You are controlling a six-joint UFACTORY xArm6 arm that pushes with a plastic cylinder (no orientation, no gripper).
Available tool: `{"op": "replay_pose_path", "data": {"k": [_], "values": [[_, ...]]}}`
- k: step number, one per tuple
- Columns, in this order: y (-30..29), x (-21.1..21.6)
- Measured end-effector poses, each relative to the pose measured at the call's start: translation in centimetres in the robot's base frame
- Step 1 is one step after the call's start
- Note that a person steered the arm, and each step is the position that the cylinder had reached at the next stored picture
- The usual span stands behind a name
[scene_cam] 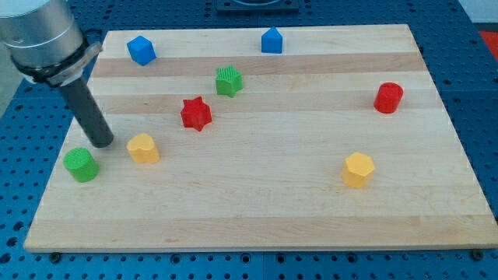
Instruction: Push green circle towards bottom left
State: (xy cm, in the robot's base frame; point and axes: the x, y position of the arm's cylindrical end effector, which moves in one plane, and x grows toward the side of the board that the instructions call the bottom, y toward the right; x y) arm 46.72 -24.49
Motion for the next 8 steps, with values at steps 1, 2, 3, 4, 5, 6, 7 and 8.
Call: {"op": "replay_pose_path", "data": {"k": [1,2,3,4,5,6,7,8], "values": [[-0.3,3.9],[-0.6,6.9],[-0.6,8.2],[-1.0,3.6],[-5.7,3.3],[-6.0,3.6],[-6.0,8.7],[-6.0,8.7]]}}
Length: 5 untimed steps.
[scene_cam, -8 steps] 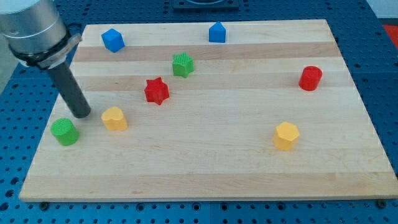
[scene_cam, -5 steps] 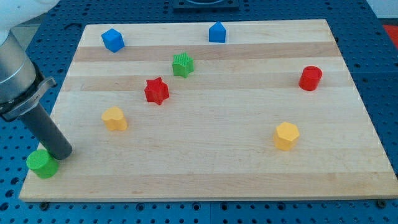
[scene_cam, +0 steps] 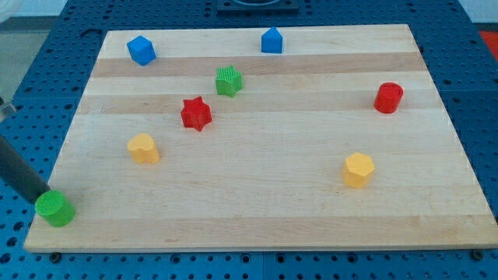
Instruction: Push green circle towards bottom left
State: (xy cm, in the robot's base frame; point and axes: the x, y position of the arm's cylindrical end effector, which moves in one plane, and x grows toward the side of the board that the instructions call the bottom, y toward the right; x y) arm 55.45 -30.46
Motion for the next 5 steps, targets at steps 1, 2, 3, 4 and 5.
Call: {"op": "replay_pose_path", "data": {"k": [1,2,3,4,5], "values": [[0.1,3.6],[0.1,6.2],[0.3,6.2],[0.2,4.8],[2.2,4.3]]}}
